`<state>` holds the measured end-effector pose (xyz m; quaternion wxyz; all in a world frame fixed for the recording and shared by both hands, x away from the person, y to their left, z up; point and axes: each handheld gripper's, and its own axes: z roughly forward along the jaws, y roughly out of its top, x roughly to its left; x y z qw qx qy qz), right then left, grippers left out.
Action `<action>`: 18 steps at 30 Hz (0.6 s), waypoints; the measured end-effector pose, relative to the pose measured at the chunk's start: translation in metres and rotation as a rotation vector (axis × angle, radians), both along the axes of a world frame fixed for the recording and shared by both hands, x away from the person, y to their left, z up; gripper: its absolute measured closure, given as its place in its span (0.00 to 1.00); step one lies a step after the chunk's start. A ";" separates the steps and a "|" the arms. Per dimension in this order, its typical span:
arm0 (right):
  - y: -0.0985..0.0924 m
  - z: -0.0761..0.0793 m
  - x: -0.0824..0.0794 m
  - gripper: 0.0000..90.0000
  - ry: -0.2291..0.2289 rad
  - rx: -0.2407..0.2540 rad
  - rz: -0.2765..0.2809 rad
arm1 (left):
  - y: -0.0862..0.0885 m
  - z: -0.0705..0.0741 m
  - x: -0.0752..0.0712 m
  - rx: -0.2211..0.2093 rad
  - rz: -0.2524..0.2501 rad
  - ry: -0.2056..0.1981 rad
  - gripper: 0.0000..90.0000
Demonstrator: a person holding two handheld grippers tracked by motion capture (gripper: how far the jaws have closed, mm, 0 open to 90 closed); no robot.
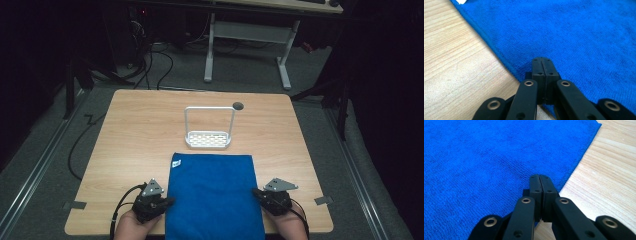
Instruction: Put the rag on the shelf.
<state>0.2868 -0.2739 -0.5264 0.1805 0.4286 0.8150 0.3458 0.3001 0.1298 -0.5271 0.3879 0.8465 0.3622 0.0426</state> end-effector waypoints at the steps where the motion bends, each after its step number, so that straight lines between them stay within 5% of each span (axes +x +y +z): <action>1: 0.000 0.000 0.000 1.00 -0.001 -0.002 0.002 | 0.000 0.000 0.000 0.001 0.000 -0.001 1.00; 7: -0.001 0.005 -0.001 0.95 -0.041 0.016 0.000 | -0.004 0.003 0.000 0.005 0.005 -0.050 0.92; 11: -0.005 0.004 0.001 0.89 -0.059 0.011 -0.024 | -0.002 0.009 0.008 -0.043 0.063 -0.094 0.91; 18: -0.007 0.005 0.002 0.83 -0.088 0.014 -0.050 | -0.009 0.012 0.022 -0.029 0.127 -0.163 0.89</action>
